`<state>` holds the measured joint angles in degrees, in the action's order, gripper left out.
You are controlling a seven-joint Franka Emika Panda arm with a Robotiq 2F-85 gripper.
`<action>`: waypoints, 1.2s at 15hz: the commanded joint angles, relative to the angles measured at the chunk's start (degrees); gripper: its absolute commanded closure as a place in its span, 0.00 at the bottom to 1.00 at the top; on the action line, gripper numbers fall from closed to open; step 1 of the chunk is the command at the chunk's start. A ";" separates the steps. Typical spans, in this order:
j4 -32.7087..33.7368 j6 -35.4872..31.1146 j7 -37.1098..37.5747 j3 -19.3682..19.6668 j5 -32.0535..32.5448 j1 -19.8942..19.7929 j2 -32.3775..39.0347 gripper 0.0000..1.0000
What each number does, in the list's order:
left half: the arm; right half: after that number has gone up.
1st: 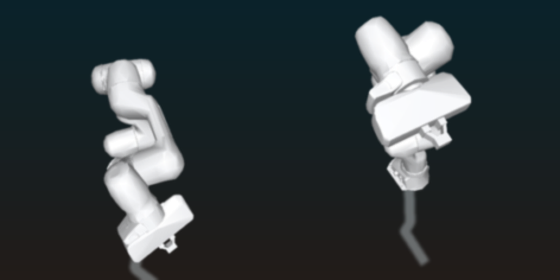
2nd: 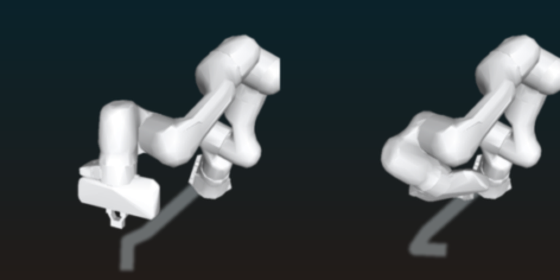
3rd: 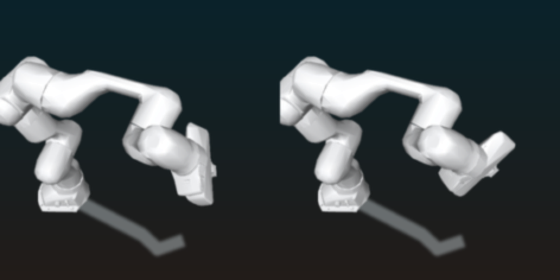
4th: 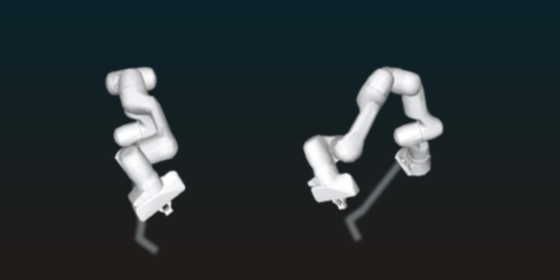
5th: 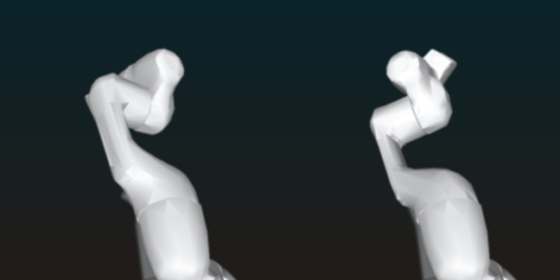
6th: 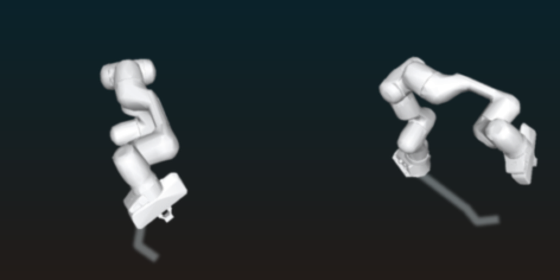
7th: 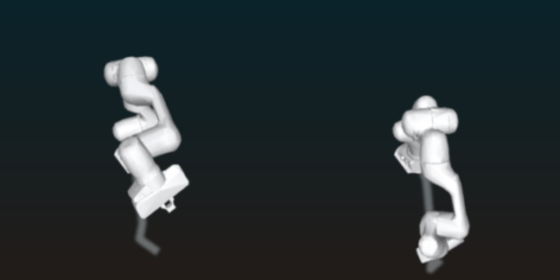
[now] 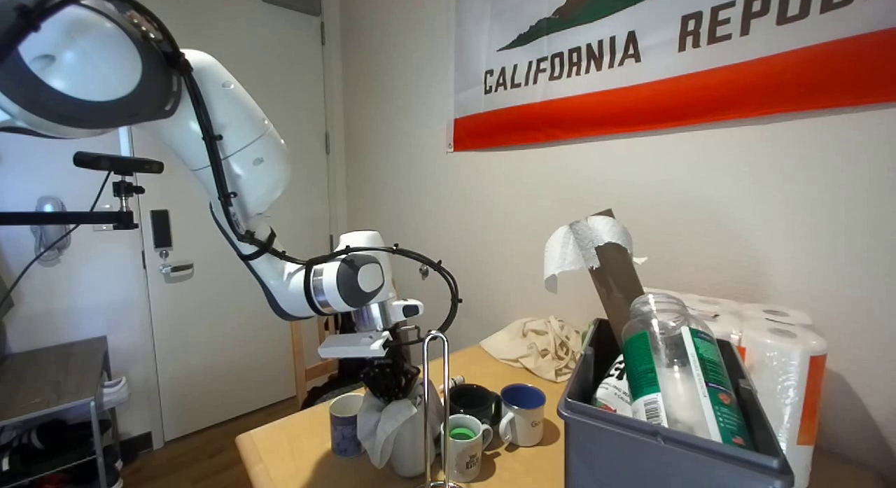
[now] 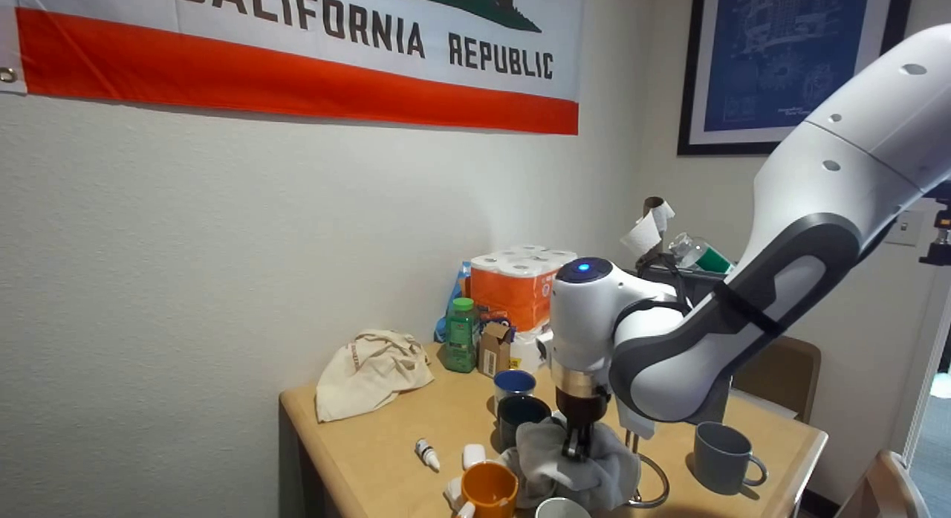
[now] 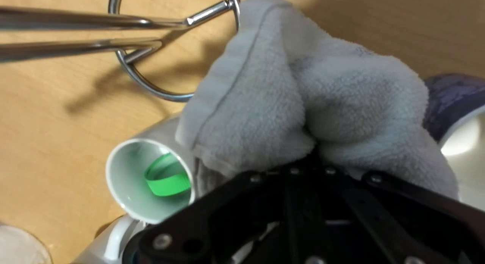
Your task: Use the towel to wipe in the white mug
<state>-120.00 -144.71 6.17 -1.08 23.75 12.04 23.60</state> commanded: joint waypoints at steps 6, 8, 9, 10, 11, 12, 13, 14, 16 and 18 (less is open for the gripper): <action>4.06 9.14 2.90 2.61 7.12 2.33 0.81 0.99; 4.34 8.30 4.64 3.25 10.25 2.87 1.15 0.99; 4.50 7.97 5.73 3.49 11.92 3.14 1.34 0.99; 4.55 7.20 6.74 3.47 13.23 3.19 1.56 0.99; 4.59 6.57 8.12 3.49 14.71 3.36 1.79 0.99; 4.52 5.37 9.66 3.34 15.81 3.29 1.97 0.99; 4.39 4.00 10.81 2.97 16.05 2.96 2.13 0.99; 4.10 1.97 11.63 2.48 15.22 2.39 2.39 0.99; 3.71 -1.99 11.86 1.65 12.22 1.32 3.01 0.99; 3.34 -4.31 9.25 0.75 7.75 0.23 3.54 0.99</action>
<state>-116.21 -145.39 16.94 1.16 35.93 14.11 26.26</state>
